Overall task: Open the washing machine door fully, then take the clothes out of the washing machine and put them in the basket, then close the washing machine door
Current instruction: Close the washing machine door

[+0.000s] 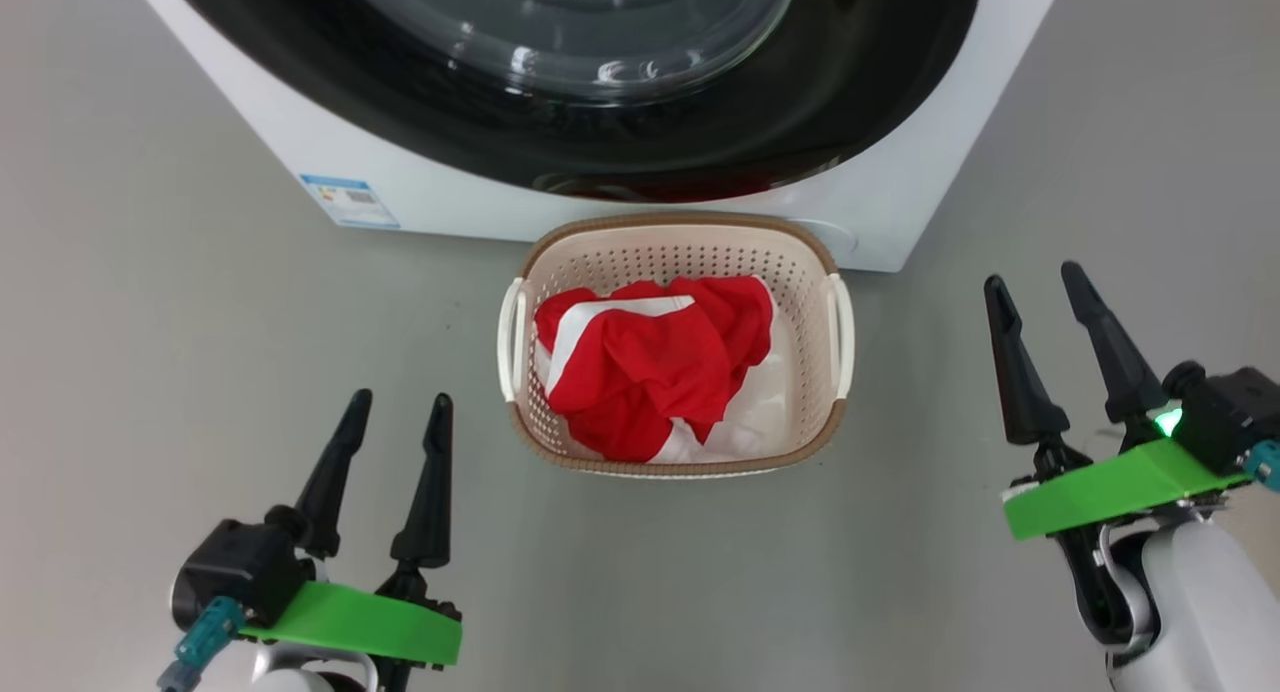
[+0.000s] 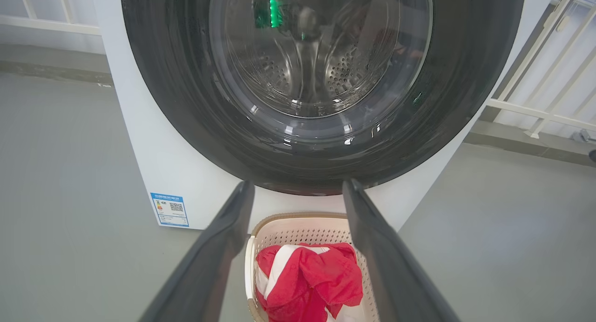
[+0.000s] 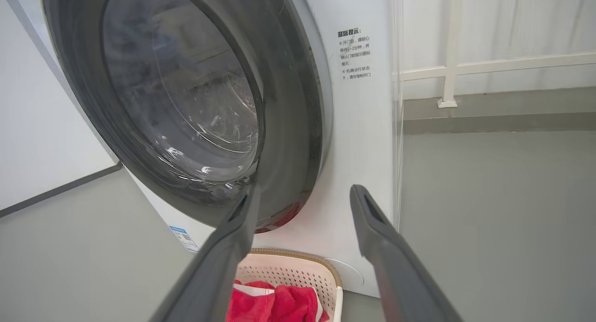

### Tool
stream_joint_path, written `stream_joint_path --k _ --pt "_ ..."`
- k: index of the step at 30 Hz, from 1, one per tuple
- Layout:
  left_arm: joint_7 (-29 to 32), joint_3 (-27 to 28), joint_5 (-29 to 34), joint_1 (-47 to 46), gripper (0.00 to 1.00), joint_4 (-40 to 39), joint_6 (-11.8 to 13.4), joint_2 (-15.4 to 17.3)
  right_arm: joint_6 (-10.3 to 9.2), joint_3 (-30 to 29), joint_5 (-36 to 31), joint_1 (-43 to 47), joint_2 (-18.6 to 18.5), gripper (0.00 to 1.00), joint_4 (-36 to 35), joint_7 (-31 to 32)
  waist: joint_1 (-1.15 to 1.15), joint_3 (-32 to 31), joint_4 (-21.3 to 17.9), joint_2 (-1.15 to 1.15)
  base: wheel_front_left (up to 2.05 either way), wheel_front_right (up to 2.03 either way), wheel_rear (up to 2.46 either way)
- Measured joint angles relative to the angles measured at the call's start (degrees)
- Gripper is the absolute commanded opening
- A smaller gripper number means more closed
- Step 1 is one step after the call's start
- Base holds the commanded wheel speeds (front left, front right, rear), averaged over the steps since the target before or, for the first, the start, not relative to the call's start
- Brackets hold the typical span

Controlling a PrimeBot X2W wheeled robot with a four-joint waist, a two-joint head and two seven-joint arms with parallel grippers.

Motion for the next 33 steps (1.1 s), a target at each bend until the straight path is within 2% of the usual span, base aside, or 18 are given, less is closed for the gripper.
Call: stream_joint_path --k 12,33 --pt "0.0 3.8 1.9 2.5 1.0 1.1 -1.4 0.0 0.0 -2.3 0.0 7.2 1.7 1.0 -0.3 0.0 0.0 -4.0 -4.0 0.0 0.0 0.0 0.0" --pt "0.0 7.6 2.9 8.7 1.0 1.8 -1.5 0.1 0.0 -5.2 -0.6 17.2 3.3 1.0 -0.5 0.1 0.0 -9.1 -8.1 0.0 0.0 0.0 0.0"
